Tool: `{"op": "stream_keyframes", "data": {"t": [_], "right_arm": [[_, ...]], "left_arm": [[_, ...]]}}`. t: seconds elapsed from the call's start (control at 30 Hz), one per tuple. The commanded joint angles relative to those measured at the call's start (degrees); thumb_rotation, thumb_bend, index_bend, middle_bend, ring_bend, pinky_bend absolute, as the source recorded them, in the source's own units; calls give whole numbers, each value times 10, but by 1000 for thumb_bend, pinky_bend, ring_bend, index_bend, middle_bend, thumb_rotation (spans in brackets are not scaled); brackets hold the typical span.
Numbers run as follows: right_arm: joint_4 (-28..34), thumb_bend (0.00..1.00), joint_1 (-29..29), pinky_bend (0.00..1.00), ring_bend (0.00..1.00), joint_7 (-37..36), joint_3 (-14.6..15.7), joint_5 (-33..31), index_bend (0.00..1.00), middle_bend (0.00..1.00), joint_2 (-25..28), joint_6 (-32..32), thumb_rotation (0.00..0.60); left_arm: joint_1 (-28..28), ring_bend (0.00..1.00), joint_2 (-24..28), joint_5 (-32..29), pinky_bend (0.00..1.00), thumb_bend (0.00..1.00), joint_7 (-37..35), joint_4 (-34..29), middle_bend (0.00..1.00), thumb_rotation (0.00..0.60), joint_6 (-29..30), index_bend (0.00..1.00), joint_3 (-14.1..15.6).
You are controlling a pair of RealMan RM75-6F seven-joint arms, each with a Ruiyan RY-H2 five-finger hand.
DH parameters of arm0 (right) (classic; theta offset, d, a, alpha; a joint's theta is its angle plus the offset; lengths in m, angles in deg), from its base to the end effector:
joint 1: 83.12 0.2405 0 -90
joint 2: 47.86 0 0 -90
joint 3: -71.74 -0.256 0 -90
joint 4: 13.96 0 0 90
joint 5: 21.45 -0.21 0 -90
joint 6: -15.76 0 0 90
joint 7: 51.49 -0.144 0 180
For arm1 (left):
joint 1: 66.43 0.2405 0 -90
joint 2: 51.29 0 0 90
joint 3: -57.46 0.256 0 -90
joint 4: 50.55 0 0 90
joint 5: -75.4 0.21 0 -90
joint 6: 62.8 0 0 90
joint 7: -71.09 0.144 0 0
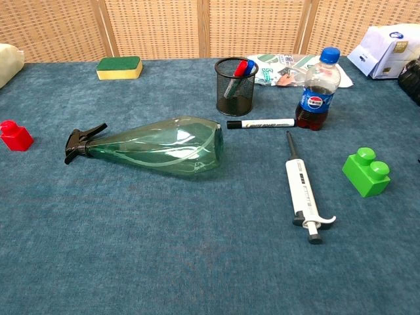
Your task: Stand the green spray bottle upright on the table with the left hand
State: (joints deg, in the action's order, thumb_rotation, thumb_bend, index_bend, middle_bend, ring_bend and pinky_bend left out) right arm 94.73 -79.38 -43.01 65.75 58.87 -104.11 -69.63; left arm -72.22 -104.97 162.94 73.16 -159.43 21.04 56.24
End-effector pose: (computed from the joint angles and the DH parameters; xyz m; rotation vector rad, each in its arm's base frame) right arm -0.2736 -0.1817 0.1883 1.2922 -0.9202 0.8850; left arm -0.2616 0.1749 0.1814 -1.4367 -0.9723 -0.9576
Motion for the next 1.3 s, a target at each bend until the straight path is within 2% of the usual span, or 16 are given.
{"op": "stream_keyframes", "data": {"t": [0.03, 0.5, 0.97, 1.13, 1.3], "right_arm": [[-1, 552, 0, 69, 22, -1, 0, 2, 273, 233, -1, -1, 600], [1, 551, -9, 69, 22, -10, 5, 15, 274, 233, 2, -14, 600], [10, 554, -3, 69, 23, 2, 2, 10, 273, 233, 0, -7, 600], [11, 553, -1, 69, 22, 8, 0, 3, 273, 233, 1, -2, 600], [13, 555, 1, 69, 23, 13, -2, -1, 271, 233, 0, -1, 600]], "left_arm": [[0, 154, 0, 0, 120, 315, -2, 1, 257, 600, -2, 280, 1], [0, 155, 6, 12, 116, 315, -29, 8, 260, 600, -3, 280, 5], [-25, 157, 32, 35, 118, 316, -90, 7, 270, 600, -42, 283, 12], [-65, 158, 37, 24, 117, 314, -112, 20, 275, 600, -101, 283, 2], [-120, 174, 50, 11, 125, 315, -181, 37, 265, 600, -187, 274, -8]]}}
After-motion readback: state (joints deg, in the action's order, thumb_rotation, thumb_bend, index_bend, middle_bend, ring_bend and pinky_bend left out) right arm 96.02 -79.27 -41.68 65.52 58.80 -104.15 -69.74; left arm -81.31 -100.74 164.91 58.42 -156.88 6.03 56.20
